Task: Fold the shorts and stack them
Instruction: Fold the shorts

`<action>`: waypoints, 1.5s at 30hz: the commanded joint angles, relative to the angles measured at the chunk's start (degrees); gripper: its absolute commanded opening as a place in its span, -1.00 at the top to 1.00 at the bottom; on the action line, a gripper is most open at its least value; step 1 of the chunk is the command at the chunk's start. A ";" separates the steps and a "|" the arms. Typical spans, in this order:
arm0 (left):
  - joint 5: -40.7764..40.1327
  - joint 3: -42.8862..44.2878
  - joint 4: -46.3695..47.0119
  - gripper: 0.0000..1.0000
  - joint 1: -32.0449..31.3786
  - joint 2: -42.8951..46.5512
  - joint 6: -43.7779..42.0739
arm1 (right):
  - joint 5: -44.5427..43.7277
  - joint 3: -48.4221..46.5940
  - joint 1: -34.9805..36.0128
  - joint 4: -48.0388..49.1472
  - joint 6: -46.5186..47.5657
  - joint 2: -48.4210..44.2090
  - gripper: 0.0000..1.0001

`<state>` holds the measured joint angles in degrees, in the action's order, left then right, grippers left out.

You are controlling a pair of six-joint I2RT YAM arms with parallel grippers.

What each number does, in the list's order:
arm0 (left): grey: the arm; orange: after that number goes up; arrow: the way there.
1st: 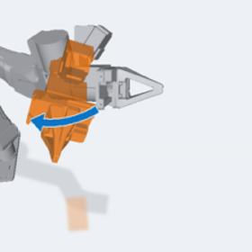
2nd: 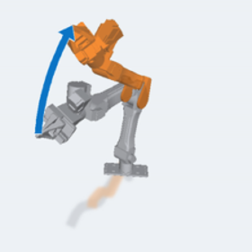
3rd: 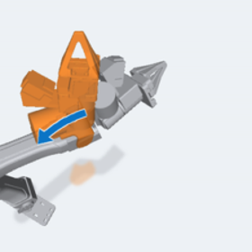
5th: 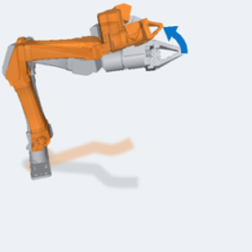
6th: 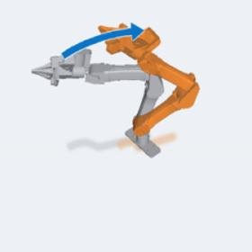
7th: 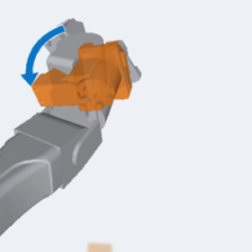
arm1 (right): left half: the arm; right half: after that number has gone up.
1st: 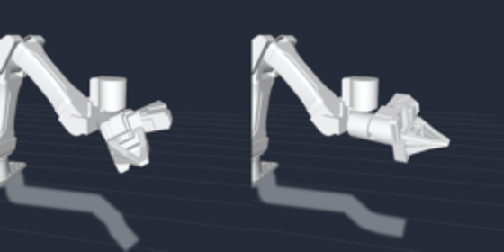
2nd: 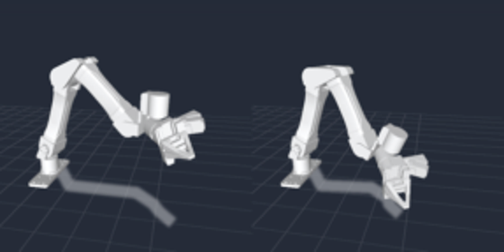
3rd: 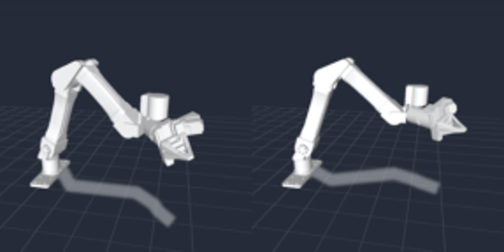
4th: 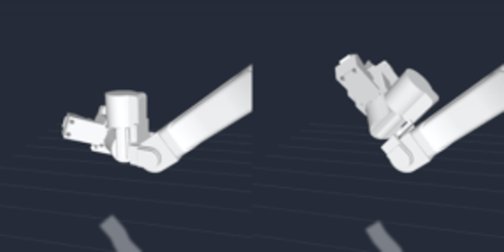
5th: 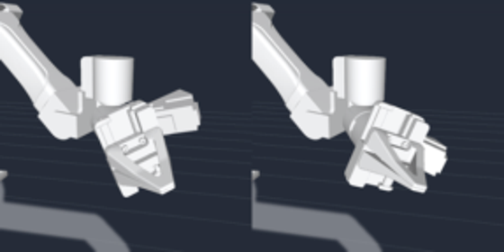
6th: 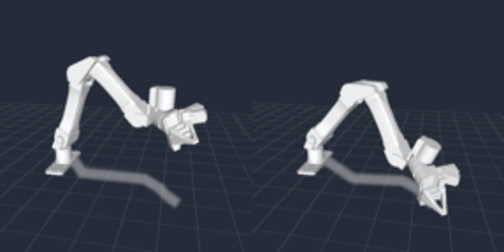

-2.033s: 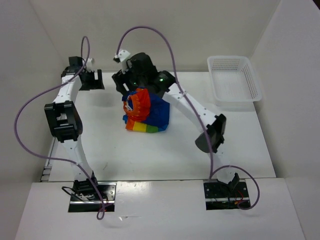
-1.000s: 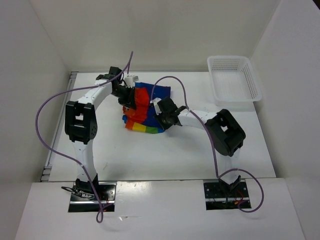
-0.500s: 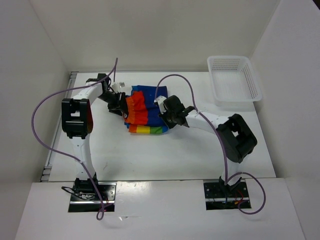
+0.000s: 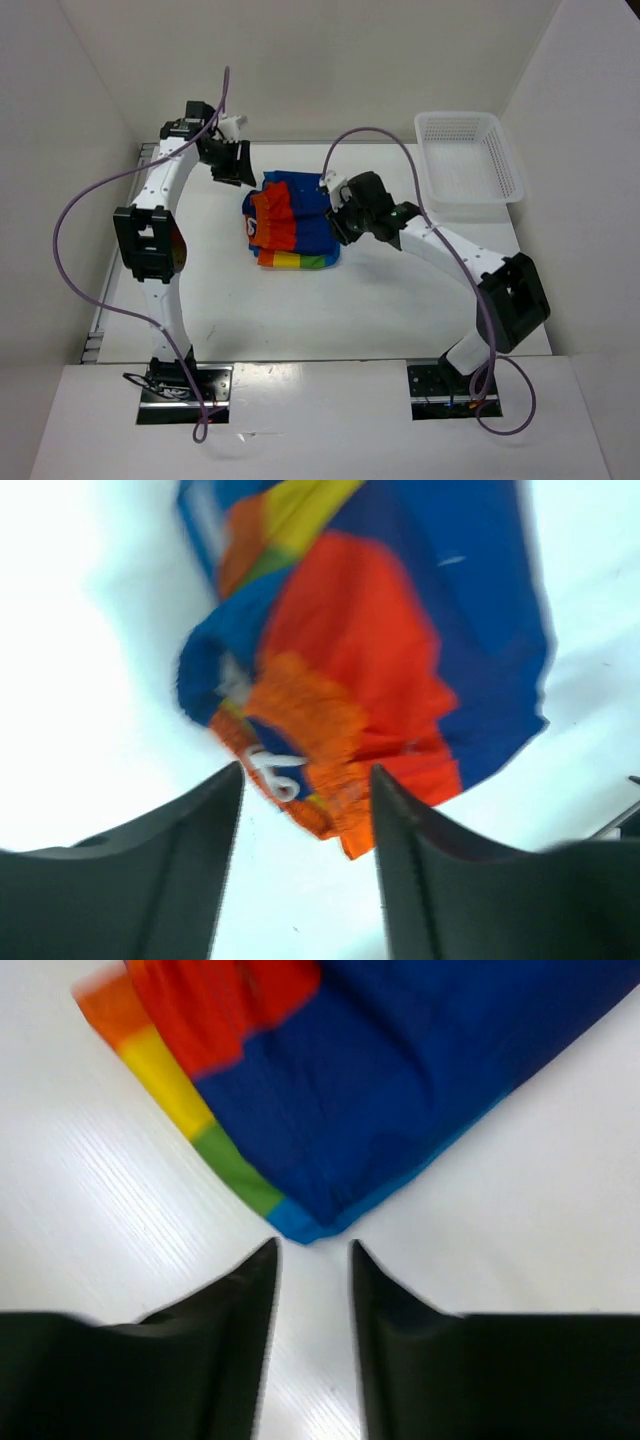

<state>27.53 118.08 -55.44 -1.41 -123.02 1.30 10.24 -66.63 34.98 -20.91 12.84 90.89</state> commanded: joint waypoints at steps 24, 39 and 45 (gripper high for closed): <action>-15.23 -5.23 15.01 0.08 -9.22 -9.87 -1.30 | 0.56 -3.77 0.00 7.72 -15.67 18.19 1.00; -2.66 -3.87 16.85 -1.00 -4.14 17.18 -1.30 | -5.62 -18.55 -16.84 -6.34 -3.28 -5.45 -1.00; -12.31 -29.27 27.73 -1.00 12.19 36.67 -1.30 | -9.71 -3.61 -34.78 -0.55 2.10 -18.63 -1.00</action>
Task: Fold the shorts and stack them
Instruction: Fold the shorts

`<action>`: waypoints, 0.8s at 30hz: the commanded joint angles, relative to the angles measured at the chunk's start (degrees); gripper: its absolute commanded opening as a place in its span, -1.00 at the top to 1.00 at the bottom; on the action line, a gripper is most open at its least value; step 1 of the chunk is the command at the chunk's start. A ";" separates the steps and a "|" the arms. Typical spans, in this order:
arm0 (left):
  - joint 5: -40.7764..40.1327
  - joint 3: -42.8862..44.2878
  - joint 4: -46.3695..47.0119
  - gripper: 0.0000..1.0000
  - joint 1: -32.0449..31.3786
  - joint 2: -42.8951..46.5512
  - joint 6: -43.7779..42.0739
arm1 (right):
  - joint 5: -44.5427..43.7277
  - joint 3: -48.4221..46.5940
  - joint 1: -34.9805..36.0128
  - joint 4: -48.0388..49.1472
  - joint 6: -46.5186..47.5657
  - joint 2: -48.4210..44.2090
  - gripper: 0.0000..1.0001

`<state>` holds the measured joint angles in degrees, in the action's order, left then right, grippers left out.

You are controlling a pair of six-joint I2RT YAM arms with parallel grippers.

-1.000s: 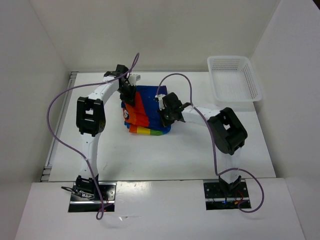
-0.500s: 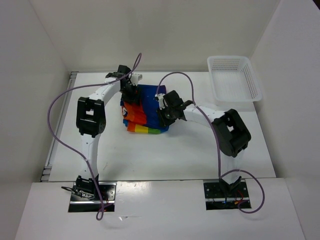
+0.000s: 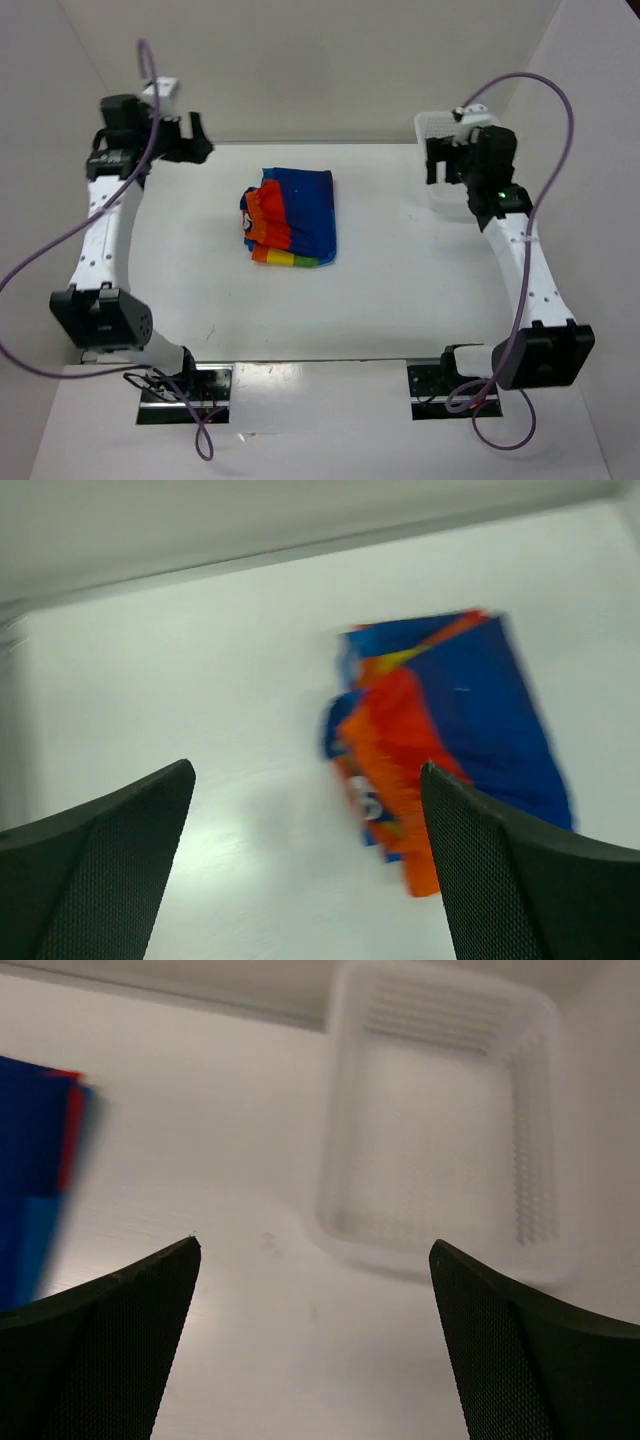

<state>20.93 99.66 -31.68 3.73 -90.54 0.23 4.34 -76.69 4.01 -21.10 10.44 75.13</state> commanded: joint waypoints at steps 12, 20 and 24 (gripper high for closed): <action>-8.89 -40.85 10.67 -1.00 16.40 20.85 -0.23 | 4.36 25.70 -13.68 0.98 1.25 -26.94 -1.00; -4.93 -41.39 11.20 -1.00 16.40 20.32 -0.23 | 6.30 36.16 -16.23 -2.80 3.89 -41.19 -1.00; -3.09 -41.39 11.20 -1.00 16.40 20.85 -0.23 | 3.13 38.10 -16.23 -2.01 3.19 -48.14 -1.00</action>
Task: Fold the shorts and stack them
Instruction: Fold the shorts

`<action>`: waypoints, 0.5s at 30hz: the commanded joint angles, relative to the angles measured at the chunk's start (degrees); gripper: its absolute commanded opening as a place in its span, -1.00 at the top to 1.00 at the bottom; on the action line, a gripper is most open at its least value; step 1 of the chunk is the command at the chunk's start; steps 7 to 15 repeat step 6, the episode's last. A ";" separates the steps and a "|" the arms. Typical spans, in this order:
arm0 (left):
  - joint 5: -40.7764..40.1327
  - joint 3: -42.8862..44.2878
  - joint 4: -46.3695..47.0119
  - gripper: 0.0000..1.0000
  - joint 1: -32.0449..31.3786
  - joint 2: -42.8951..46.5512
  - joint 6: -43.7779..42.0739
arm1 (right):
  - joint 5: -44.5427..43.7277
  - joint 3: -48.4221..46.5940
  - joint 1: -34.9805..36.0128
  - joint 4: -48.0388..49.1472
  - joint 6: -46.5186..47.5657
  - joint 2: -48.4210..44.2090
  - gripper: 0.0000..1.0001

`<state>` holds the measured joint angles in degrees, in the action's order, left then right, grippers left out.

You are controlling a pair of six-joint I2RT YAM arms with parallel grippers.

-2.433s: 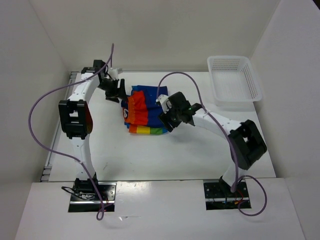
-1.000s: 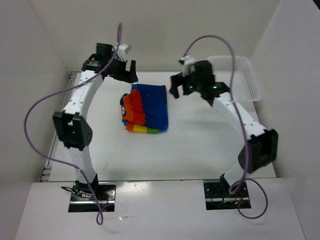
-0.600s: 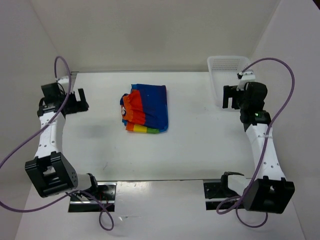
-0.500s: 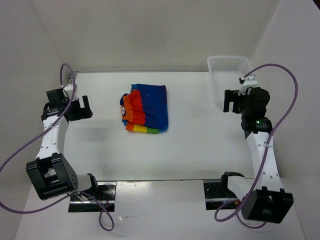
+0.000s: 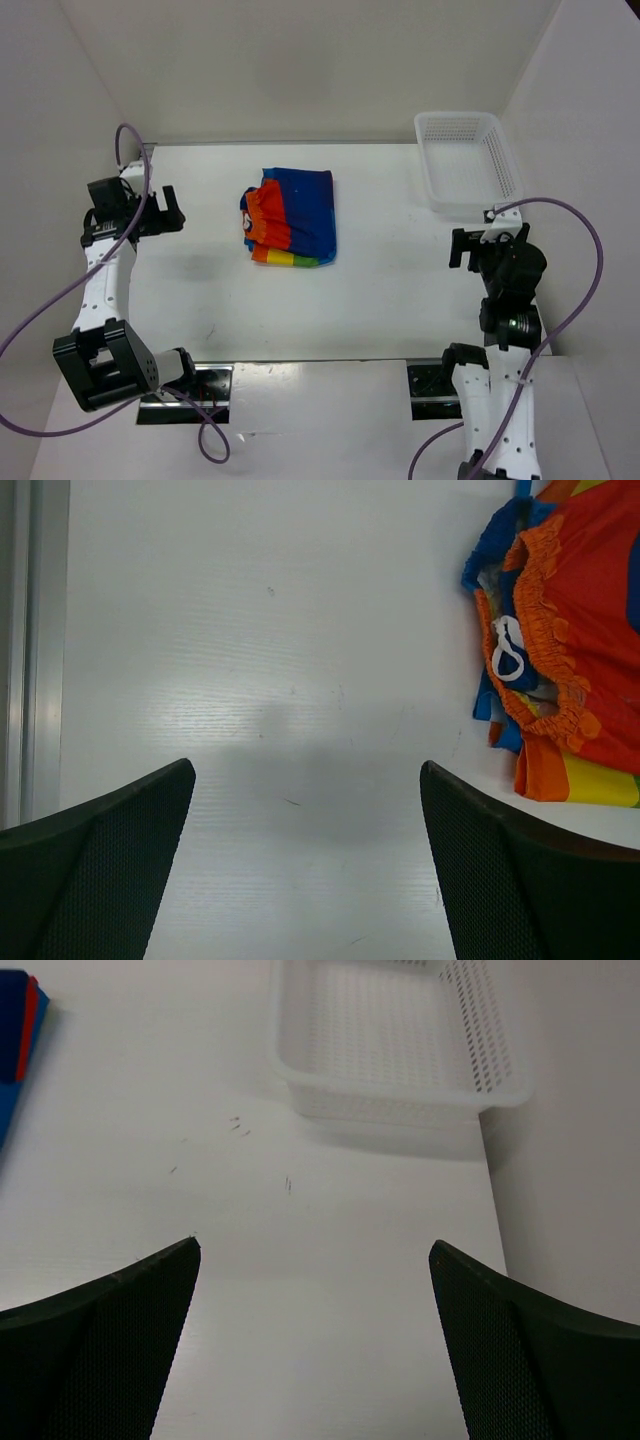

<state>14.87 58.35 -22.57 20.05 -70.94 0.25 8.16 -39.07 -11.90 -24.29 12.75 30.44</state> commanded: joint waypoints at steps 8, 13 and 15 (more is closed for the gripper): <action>5.34 -1.22 2.62 -1.00 0.07 2.38 -0.25 | -1.83 2.15 -0.32 2.49 0.87 -5.91 -1.00; 5.34 -1.22 2.62 -1.00 0.07 2.38 -0.25 | -1.83 2.15 -0.32 2.49 0.87 -5.91 -1.00; 5.34 -1.22 2.62 -1.00 0.07 2.38 -0.25 | -1.83 2.15 -0.32 2.49 0.87 -5.91 -1.00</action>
